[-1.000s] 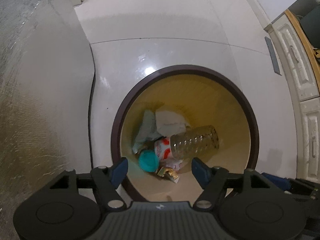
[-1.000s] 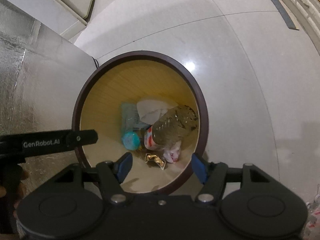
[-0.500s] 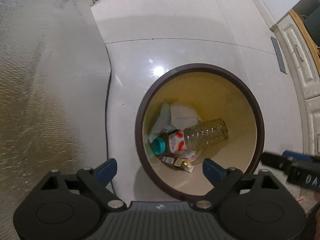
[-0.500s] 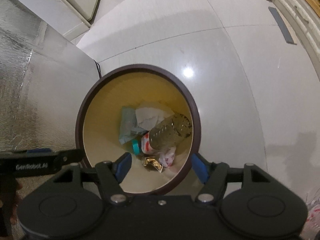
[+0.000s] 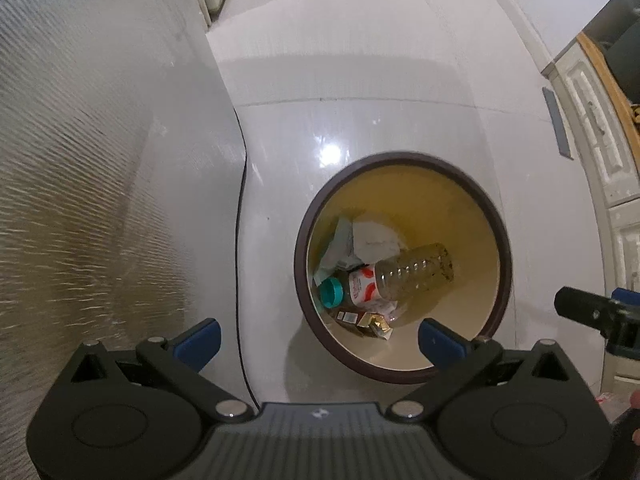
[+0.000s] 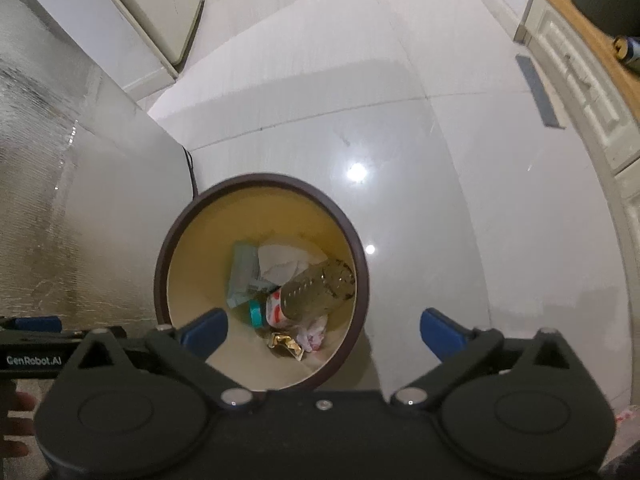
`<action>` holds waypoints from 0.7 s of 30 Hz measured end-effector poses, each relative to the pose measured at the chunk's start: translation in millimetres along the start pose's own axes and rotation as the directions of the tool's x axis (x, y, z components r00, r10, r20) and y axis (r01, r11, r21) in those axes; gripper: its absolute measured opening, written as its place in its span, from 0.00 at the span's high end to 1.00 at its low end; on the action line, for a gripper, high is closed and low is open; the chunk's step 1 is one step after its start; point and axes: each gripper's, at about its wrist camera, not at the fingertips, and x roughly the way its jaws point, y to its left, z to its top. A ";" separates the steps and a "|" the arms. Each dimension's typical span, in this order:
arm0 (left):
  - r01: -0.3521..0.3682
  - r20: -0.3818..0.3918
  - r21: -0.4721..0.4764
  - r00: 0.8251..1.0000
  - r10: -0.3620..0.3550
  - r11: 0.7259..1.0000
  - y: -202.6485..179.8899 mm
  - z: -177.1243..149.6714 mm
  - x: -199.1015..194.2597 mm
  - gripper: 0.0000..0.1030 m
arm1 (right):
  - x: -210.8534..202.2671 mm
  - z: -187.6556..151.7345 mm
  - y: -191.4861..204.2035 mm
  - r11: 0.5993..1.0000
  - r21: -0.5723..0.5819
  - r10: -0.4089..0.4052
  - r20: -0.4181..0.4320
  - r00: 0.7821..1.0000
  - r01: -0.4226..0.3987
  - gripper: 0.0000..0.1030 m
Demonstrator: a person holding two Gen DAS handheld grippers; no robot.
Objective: Collect trash
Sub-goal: 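Raise both open tools from the bin back toward the table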
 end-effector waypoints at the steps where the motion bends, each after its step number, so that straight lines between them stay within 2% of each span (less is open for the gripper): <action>1: -0.002 0.009 0.002 1.000 0.002 1.000 -0.9 -0.5 -8.8 0.00 | -5.9 0.1 0.6 1.000 -0.002 -0.002 0.004 1.000 0.002 0.00; 5: -0.019 0.048 0.036 0.999 0.017 0.999 -8.0 -3.2 -50.2 0.00 | -38.7 -0.9 6.4 1.000 -0.006 -0.015 0.013 1.000 0.015 0.00; 11: -0.007 0.125 0.043 0.992 0.001 0.999 -15.1 -3.1 -132.2 0.00 | -114.6 -0.5 12.7 0.999 -0.001 -0.035 0.050 0.998 0.035 0.00; 21: 0.003 0.272 0.040 0.962 -0.014 0.999 -27.9 -11.8 -270.8 0.00 | -251.2 8.7 27.5 0.998 -0.013 -0.056 0.132 0.990 0.058 0.00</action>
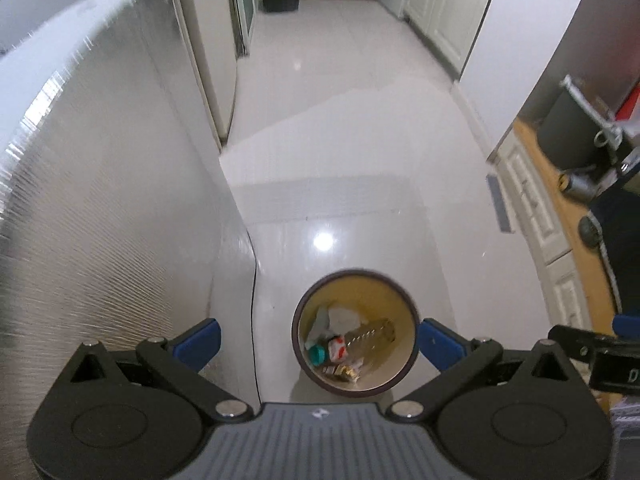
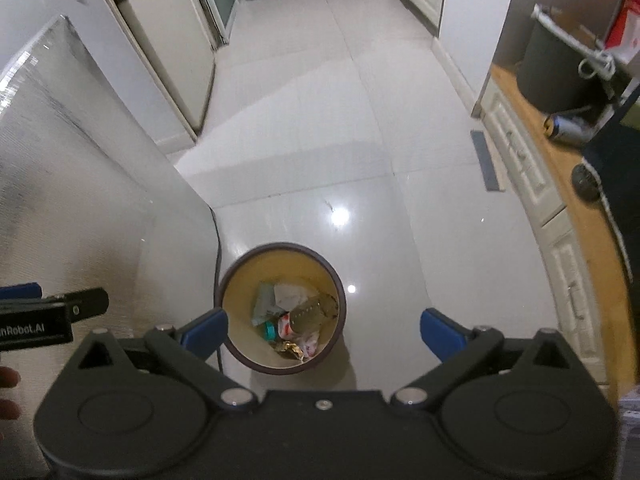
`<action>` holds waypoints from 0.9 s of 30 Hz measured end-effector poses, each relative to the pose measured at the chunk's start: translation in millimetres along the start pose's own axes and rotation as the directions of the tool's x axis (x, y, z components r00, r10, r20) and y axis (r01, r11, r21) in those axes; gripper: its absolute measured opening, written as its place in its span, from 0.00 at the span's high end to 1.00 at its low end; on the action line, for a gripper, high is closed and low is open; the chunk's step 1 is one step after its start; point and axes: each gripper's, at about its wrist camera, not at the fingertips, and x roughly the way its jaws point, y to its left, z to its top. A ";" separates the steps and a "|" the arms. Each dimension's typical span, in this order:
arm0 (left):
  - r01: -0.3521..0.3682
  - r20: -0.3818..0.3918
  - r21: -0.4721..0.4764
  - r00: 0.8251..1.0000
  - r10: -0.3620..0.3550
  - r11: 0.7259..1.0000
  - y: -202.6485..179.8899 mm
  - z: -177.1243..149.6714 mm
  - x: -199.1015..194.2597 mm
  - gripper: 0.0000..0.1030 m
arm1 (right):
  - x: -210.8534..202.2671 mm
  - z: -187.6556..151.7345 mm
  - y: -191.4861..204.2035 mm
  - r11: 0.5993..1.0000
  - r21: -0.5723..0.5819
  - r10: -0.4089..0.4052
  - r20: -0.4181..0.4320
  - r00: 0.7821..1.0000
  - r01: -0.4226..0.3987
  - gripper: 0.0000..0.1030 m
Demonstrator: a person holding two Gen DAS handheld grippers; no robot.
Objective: Collect trash
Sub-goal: 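Raise both open tools from the bin back toward the table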
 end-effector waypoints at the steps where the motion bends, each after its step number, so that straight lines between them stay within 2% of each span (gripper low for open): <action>1: 0.001 0.011 -0.002 1.000 -0.001 1.000 -1.8 2.5 -12.0 0.00 | -12.8 2.0 1.2 1.000 -0.003 -0.003 0.009 1.000 0.003 0.00; 9: 0.019 0.113 -0.022 0.993 -0.016 1.000 7.8 18.6 -102.4 0.00 | -106.7 23.9 18.4 0.999 -0.036 -0.012 0.121 0.993 0.016 0.00; 17: -0.012 0.202 -0.082 0.979 0.029 0.997 32.0 26.5 -163.3 0.00 | -177.3 45.0 41.3 0.995 -0.103 0.008 0.235 0.972 0.016 0.00; 27: -0.062 0.311 -0.135 0.945 0.101 0.989 60.4 34.5 -228.3 0.00 | -234.3 55.1 78.0 0.981 -0.194 0.092 0.330 0.939 -0.028 0.00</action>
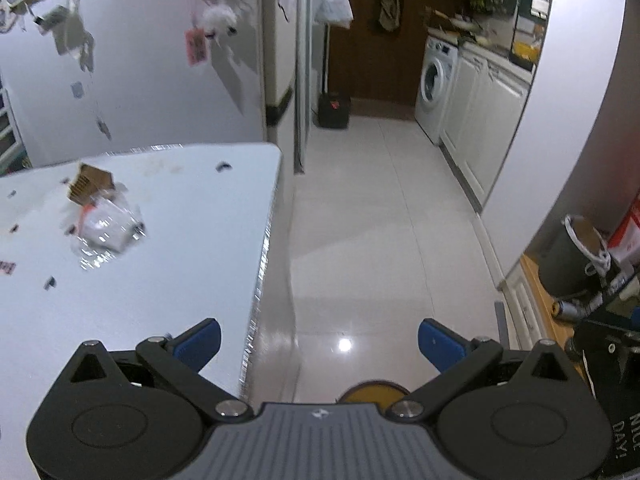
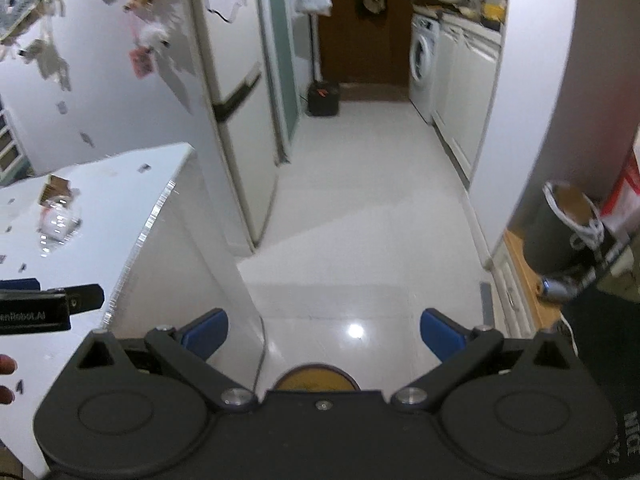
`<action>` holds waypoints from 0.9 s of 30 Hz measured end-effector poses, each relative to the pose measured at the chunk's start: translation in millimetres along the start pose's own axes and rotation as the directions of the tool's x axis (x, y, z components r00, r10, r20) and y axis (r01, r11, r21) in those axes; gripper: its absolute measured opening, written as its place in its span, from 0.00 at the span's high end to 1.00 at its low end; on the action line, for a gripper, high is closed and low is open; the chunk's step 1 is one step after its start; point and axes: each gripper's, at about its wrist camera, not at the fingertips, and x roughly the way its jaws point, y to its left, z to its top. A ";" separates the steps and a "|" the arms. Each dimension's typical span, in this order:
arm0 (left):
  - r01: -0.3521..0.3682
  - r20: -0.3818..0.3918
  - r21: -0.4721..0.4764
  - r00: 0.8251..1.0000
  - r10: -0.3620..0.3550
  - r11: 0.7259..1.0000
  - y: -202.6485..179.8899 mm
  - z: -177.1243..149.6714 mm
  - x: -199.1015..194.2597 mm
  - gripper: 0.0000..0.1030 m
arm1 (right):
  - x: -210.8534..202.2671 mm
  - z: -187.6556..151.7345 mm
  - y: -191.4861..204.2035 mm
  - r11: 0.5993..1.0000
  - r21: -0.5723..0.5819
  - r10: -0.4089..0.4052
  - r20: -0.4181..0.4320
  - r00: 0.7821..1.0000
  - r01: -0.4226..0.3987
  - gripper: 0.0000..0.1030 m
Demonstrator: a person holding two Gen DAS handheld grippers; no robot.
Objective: Collect trash
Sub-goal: 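Raise both open tools from the bin back toward the table, then move both tools toward the cardboard piece and plastic bag on the table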
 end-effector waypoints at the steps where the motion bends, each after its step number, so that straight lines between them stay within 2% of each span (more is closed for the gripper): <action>1: -0.003 0.013 -0.003 1.000 0.003 1.000 2.9 2.5 -5.0 0.00 | -2.2 3.0 3.1 1.000 -0.008 0.006 0.011 1.000 -0.006 0.00; 8: -0.004 0.065 -0.018 0.998 0.005 1.000 25.8 9.0 -26.9 0.00 | -15.4 16.4 24.6 0.999 -0.046 0.029 0.064 0.998 -0.026 0.00; 15: 0.004 0.107 -0.039 0.994 0.000 0.999 78.5 15.7 -34.4 0.00 | -25.5 23.2 59.1 0.998 -0.056 0.013 0.105 0.994 -0.007 0.00; 27: 0.067 0.128 -0.016 0.990 -0.064 0.998 189.7 40.7 -26.0 0.00 | -23.9 28.7 171.3 1.000 -0.022 -0.017 0.138 0.990 0.020 0.00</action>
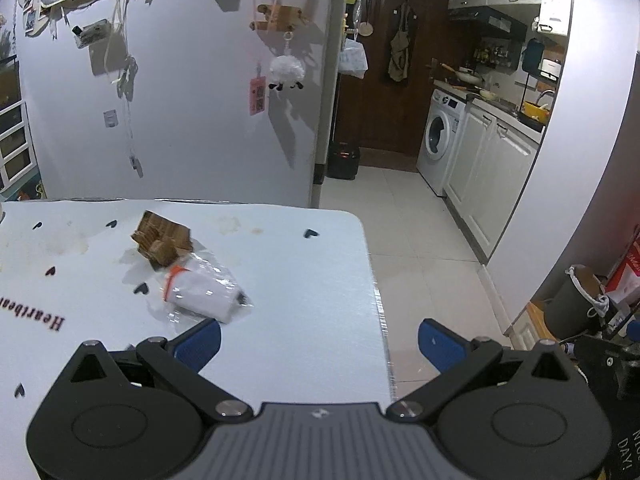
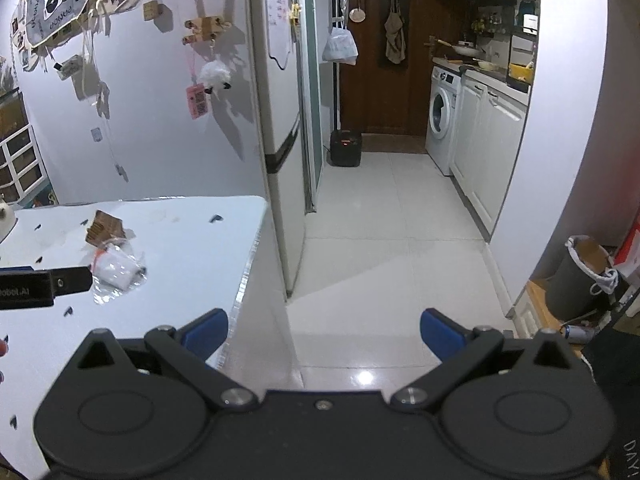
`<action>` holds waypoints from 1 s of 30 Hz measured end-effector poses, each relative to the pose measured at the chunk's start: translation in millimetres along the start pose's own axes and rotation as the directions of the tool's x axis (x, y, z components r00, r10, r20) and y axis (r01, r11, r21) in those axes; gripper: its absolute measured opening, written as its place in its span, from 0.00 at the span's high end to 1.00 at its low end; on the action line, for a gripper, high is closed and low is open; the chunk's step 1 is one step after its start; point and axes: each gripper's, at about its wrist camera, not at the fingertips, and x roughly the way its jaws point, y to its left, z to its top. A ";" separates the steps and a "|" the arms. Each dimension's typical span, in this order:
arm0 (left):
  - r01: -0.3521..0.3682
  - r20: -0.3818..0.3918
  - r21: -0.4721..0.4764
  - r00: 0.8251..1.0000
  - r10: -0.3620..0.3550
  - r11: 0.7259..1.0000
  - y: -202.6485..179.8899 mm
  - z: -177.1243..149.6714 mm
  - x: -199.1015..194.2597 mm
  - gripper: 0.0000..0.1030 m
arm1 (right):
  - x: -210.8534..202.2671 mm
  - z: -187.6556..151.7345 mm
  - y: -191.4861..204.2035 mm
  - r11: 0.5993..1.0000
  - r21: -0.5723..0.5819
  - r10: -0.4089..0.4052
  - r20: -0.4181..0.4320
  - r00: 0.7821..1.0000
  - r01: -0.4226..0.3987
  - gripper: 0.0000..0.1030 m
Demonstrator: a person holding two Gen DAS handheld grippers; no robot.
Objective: Collect trash
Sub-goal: 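Move both tools toward the cardboard piece and plastic bag on the table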
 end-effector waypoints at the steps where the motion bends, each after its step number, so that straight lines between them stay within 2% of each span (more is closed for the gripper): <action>1: 0.004 0.000 0.004 1.000 -0.004 1.000 10.3 1.6 1.7 0.00 | 2.2 2.4 10.6 1.000 0.002 -0.003 0.002 1.000 0.003 0.00; 7: -0.001 0.002 0.011 1.000 0.001 1.000 69.3 9.9 8.2 0.00 | 16.3 11.5 72.3 1.000 0.000 0.006 0.017 1.000 -0.006 0.00; 18: -0.060 0.007 -0.034 0.998 0.060 0.998 173.0 35.1 35.6 0.00 | 60.7 40.2 168.9 0.998 -0.037 0.044 0.017 0.999 -0.043 0.00; 24: -0.070 0.003 -0.025 0.998 0.070 0.997 211.8 52.4 63.8 0.00 | 94.0 55.9 208.7 0.994 -0.055 0.091 0.005 0.996 -0.090 0.00; 30: -0.042 -0.015 -0.012 0.999 0.042 0.999 239.5 67.6 106.7 0.00 | 133.3 64.7 238.2 0.984 -0.074 0.162 -0.026 0.986 -0.164 0.00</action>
